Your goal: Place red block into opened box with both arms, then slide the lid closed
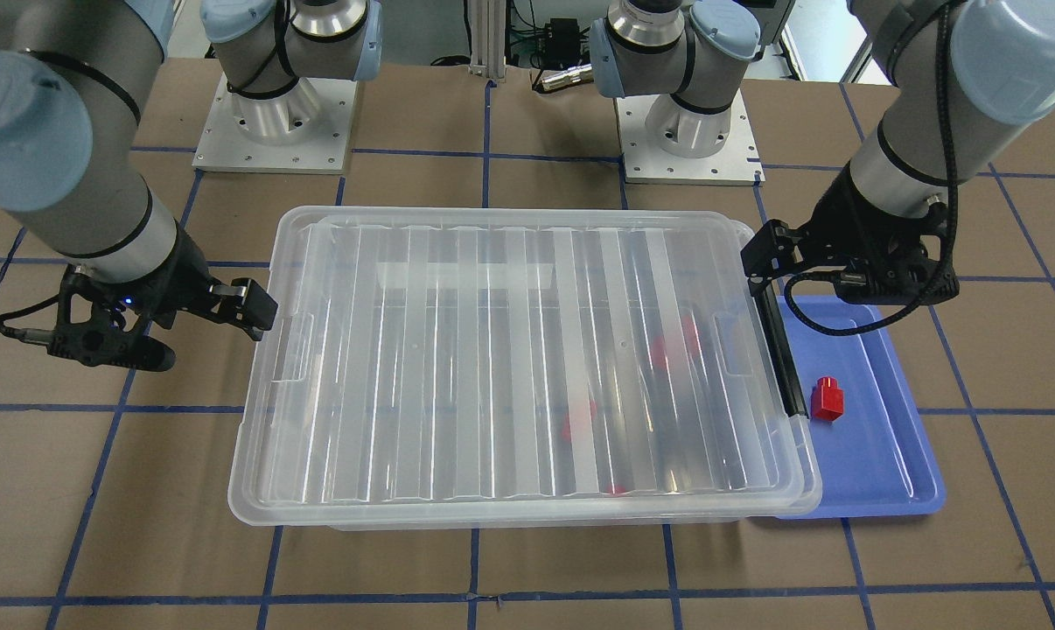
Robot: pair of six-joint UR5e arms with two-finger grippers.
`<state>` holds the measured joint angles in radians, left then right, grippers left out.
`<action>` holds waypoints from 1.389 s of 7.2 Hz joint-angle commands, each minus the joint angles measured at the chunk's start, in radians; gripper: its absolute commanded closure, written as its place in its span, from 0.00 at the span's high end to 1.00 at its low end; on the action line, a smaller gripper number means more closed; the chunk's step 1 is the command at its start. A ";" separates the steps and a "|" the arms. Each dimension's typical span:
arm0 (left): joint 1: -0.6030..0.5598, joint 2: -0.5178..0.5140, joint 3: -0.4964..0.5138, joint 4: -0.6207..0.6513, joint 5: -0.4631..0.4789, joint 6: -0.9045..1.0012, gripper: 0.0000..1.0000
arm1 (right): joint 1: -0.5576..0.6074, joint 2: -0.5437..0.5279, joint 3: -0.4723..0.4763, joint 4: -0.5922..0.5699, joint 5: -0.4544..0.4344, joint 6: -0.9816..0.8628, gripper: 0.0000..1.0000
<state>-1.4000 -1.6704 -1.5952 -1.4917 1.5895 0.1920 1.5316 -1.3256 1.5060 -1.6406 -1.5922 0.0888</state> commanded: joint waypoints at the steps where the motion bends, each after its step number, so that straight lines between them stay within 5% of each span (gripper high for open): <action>1: 0.056 -0.008 -0.127 0.208 0.023 0.128 1.00 | 0.001 0.046 0.000 -0.033 0.009 -0.001 1.00; 5: 0.190 -0.031 -0.280 0.347 0.009 0.251 1.00 | -0.001 0.065 0.008 -0.011 0.006 -0.014 1.00; 6: 0.212 -0.040 -0.340 0.492 0.013 0.444 1.00 | -0.002 0.065 0.010 -0.013 0.000 -0.017 1.00; 10: 0.283 -0.090 -0.373 0.528 0.006 0.532 1.00 | -0.011 0.074 0.008 -0.022 -0.008 -0.021 1.00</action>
<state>-1.1540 -1.7364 -1.9593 -0.9684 1.6035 0.6996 1.5261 -1.2516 1.5153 -1.6595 -1.5974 0.0690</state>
